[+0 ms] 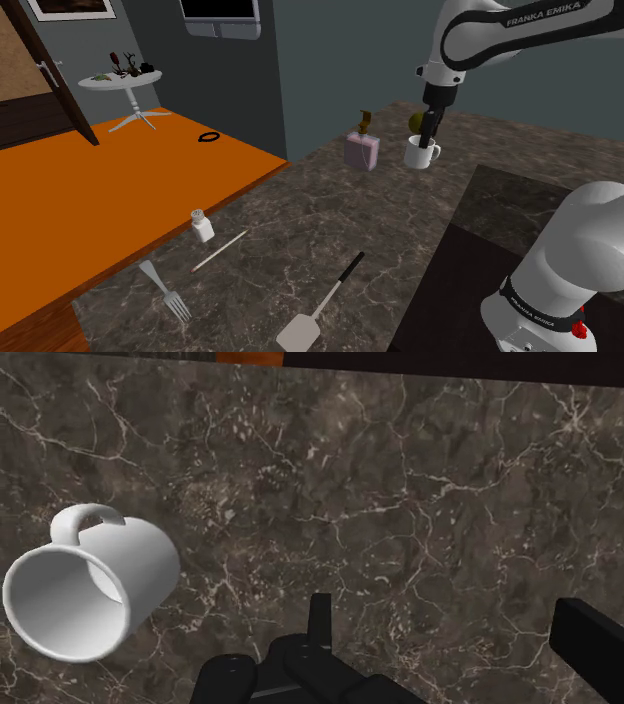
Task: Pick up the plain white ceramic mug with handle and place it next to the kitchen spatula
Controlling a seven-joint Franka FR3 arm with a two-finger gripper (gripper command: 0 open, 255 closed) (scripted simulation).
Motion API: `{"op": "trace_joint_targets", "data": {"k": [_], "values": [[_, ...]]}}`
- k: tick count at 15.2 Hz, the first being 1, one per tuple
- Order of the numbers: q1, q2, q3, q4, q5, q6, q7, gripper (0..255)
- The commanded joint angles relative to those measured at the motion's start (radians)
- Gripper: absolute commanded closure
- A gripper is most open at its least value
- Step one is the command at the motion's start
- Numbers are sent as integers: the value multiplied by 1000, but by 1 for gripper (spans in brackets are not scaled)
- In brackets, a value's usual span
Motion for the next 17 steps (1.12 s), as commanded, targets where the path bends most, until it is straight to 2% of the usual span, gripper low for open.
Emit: {"op": "trace_joint_targets", "data": {"k": [1, 5, 9, 17], "values": [[-8, 54, -35, 10, -9, 52, -37, 0], [-19, 175, -105, 50, -10, 145, -117, 0], [-24, 310, -173, 112, 17, 228, -205, 0], [-50, 606, -267, 289, 166, 338, -414, 0]]}}
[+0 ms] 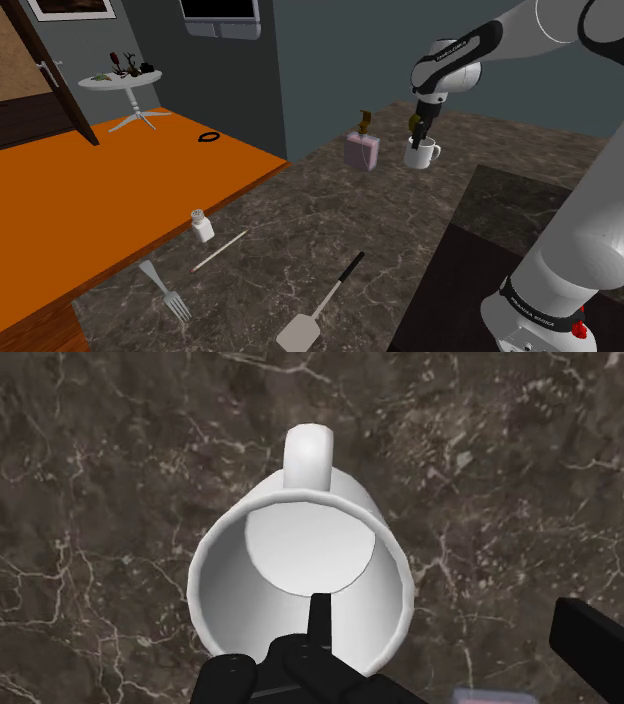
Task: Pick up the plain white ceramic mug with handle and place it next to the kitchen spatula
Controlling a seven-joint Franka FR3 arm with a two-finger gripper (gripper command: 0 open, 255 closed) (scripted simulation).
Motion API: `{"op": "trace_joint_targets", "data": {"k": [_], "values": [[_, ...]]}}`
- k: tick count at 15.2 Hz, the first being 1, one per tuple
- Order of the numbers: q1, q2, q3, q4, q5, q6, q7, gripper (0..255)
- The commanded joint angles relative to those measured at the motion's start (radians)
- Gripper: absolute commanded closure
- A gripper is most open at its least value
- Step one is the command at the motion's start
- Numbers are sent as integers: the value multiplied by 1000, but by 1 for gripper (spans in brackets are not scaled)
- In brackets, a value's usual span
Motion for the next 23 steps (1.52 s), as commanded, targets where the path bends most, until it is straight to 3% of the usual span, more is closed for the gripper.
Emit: {"op": "trace_joint_targets", "data": {"k": [1, 8, 15, 16, 23], "values": [[-6, 45, -7, 19, 28, 22, -31, 0], [-10, 101, -2, -14, 66, 104, -58, 0], [-10, 101, -2, -14, 66, 104, -58, 0], [-10, 101, -2, -14, 66, 104, -58, 255], [-10, 100, -2, -14, 66, 104, -57, 255]]}}
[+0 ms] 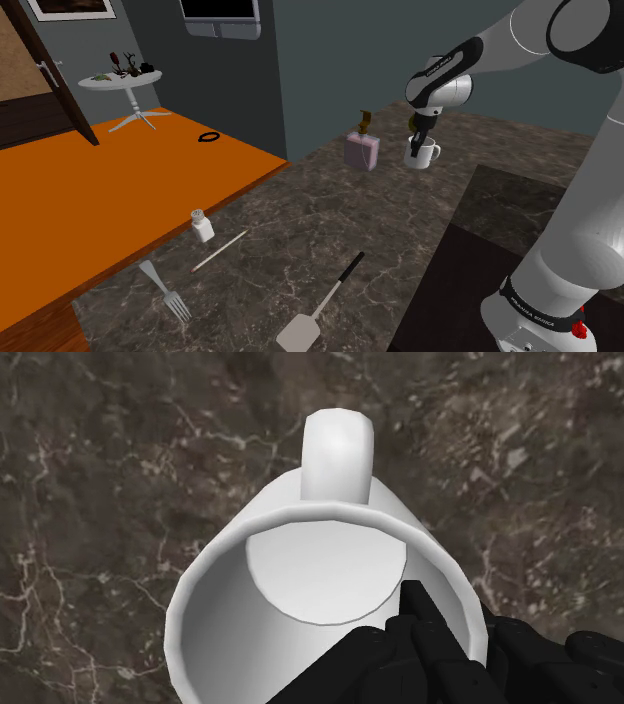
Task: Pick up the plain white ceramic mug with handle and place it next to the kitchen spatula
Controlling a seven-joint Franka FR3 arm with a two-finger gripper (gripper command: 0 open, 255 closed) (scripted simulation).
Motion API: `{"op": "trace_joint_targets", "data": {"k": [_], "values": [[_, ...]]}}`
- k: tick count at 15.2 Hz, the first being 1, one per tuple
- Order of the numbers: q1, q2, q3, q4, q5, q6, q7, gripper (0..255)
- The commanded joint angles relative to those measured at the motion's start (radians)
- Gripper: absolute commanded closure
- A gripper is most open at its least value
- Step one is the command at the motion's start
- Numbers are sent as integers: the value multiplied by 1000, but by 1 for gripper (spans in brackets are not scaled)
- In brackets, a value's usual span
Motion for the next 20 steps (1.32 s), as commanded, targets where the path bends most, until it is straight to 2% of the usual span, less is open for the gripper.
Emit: {"op": "trace_joint_targets", "data": {"k": [1, 20], "values": [[0, 0, 0, 0, 0, 0, 0, 255], [8, -123, -1, 123, -79, -230, 60, 255]]}}
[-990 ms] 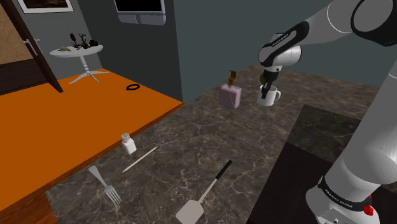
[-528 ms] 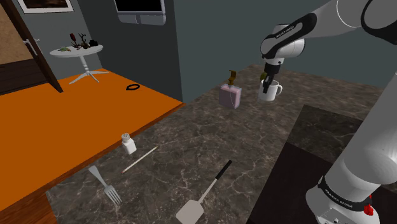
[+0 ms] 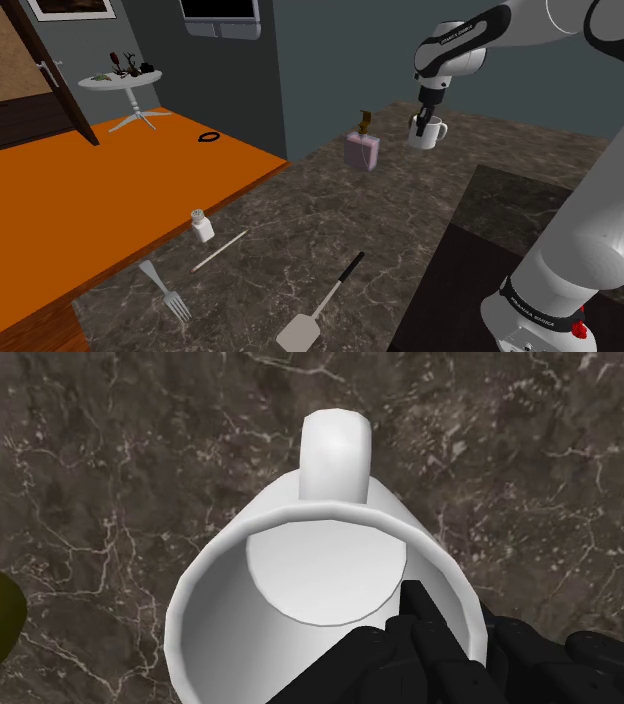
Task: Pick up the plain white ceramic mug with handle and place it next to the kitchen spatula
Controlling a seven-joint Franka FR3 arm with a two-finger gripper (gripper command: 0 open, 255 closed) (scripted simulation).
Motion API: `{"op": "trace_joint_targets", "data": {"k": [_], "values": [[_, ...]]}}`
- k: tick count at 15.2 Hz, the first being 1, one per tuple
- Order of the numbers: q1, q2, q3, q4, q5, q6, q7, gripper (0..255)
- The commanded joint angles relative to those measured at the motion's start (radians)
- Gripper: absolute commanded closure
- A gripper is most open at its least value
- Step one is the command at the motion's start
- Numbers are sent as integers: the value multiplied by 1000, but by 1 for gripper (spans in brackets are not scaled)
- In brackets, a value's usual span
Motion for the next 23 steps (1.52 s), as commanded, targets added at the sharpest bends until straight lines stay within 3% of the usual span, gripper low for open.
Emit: {"op": "trace_joint_targets", "data": {"k": [1, 15, 23], "values": [[1, -10, 2, 21, -5, -29, 6, 255], [5, -50, 8, 166, -26, -210, 25, 255], [78, -208, 133, 0, -79, -192, 247, 255]]}}
